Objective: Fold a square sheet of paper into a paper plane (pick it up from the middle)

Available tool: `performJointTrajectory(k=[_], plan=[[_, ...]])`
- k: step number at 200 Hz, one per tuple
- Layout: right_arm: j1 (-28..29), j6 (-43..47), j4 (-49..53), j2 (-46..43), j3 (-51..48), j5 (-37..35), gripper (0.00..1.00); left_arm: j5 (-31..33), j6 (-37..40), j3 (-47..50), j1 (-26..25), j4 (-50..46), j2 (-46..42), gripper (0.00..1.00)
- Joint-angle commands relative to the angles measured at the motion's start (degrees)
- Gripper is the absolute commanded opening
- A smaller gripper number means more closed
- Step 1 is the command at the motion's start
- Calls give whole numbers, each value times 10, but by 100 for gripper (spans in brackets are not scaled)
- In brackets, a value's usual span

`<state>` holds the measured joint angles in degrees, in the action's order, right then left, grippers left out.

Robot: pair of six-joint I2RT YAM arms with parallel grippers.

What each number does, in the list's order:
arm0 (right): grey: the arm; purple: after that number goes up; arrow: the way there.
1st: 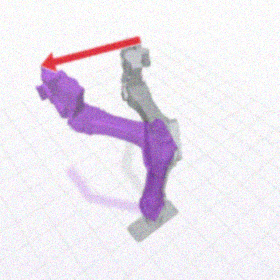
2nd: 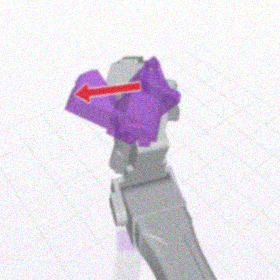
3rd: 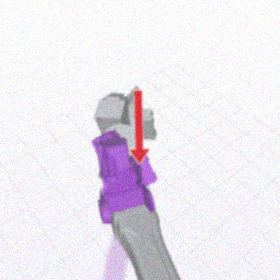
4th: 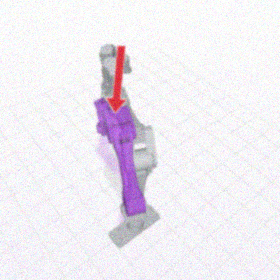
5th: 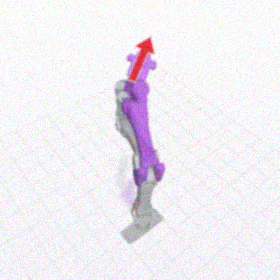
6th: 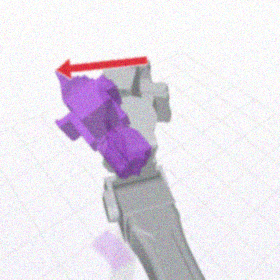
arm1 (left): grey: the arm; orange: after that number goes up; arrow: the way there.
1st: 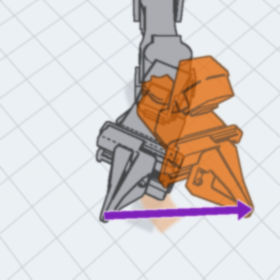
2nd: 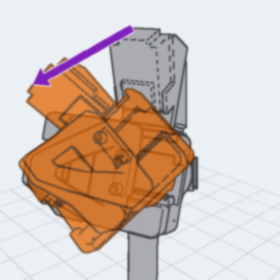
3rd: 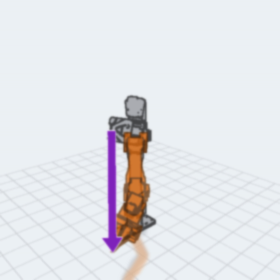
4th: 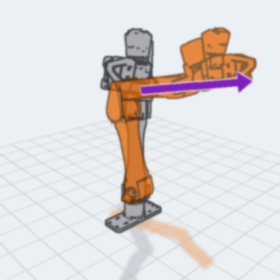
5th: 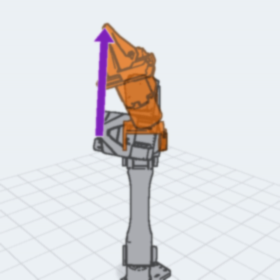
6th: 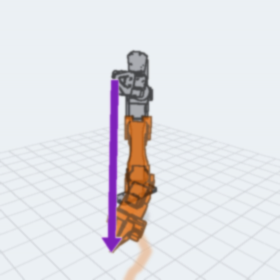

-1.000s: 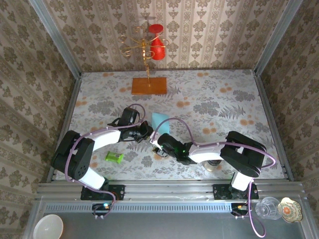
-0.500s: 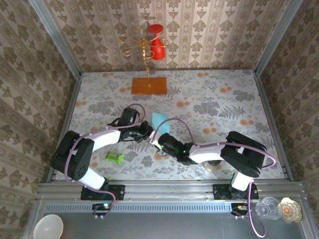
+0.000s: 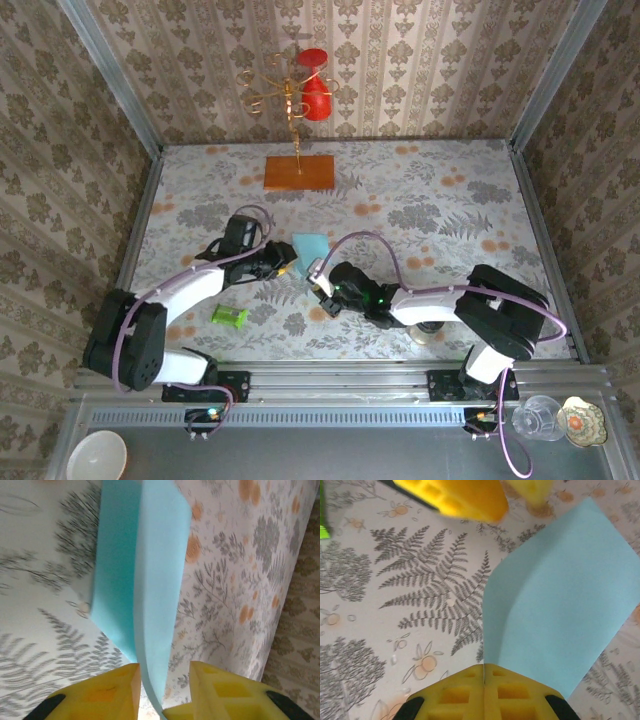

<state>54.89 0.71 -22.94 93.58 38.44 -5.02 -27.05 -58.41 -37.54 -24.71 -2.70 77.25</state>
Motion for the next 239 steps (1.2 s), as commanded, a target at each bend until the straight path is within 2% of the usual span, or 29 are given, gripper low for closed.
performJointTrajectory(k=[1, 47, 117, 162, 239], plan=[[-14, -59, -22, -16, -11, 115, 0, 27, 23, 6, 15, -32, -32, 35], [-35, -103, -29, 6, -13, 209, 0, 29, 61, -29, 1, -52, -22, 36], [-46, -118, -23, 23, -5, 241, 0, 27, 119, -124, -47, -81, 118, 32], [-50, -120, -25, 20, -13, 237, 0, 28, 130, -173, -58, -83, 211, 20], [-63, -144, 13, 23, 6, 228, 0, 52, 130, -184, -59, -103, 278, 3]])
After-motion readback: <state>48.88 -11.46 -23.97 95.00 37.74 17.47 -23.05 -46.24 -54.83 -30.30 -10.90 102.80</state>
